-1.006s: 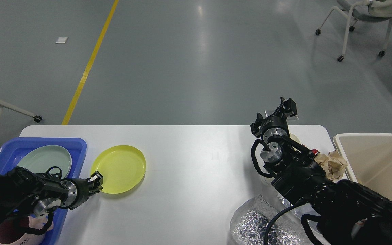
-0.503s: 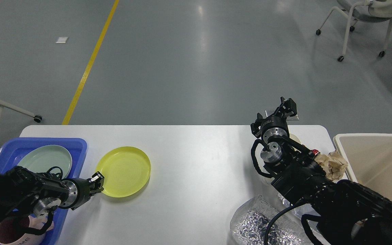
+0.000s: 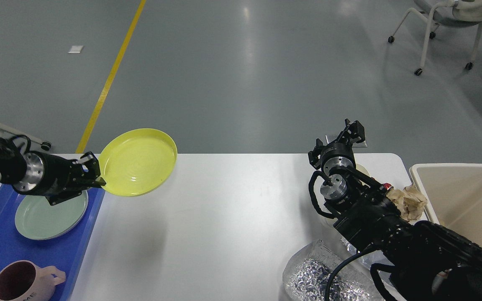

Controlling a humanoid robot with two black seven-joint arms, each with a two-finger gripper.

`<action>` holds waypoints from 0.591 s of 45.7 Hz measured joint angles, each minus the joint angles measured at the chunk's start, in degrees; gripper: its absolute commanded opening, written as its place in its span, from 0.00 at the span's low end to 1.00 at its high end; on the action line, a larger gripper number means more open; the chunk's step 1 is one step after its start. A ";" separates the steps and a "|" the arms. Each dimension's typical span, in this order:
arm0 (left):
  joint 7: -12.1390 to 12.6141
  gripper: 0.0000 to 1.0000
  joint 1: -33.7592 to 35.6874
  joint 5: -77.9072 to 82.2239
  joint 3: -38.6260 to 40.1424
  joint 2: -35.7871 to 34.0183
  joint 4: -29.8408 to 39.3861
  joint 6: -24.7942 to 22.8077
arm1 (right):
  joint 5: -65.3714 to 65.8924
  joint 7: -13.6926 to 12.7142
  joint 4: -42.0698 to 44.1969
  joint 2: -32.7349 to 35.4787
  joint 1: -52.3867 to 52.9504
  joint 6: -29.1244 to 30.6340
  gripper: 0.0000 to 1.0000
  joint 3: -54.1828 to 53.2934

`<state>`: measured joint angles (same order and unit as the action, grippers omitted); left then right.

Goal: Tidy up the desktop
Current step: 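Lift the yellow plate with the left gripper and swing it over the tray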

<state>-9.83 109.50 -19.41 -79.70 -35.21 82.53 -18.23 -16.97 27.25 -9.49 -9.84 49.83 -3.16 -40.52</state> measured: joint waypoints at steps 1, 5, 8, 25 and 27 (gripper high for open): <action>0.00 0.00 2.46 0.14 -1.79 -0.03 0.03 -2.52 | 0.00 0.00 0.00 0.00 0.00 0.00 1.00 0.00; 0.00 0.00 10.49 1.88 -7.49 -0.05 0.10 -10.99 | 0.00 0.00 0.00 0.00 0.00 0.00 1.00 0.00; 0.03 0.00 16.49 4.84 -11.26 -0.06 0.12 -17.27 | 0.00 0.00 0.00 0.00 0.00 0.00 1.00 0.00; 0.06 0.00 53.16 25.78 -26.72 -0.13 -0.26 -36.69 | -0.05 0.00 0.00 0.00 0.00 0.00 1.00 0.00; 0.00 0.00 58.94 27.28 -29.66 0.00 -0.71 -36.76 | -0.04 0.00 0.00 0.00 0.00 0.00 1.00 0.00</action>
<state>-9.84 168.44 7.87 -109.36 -35.21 81.82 -55.00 -17.01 27.25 -9.49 -9.84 49.83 -3.16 -40.51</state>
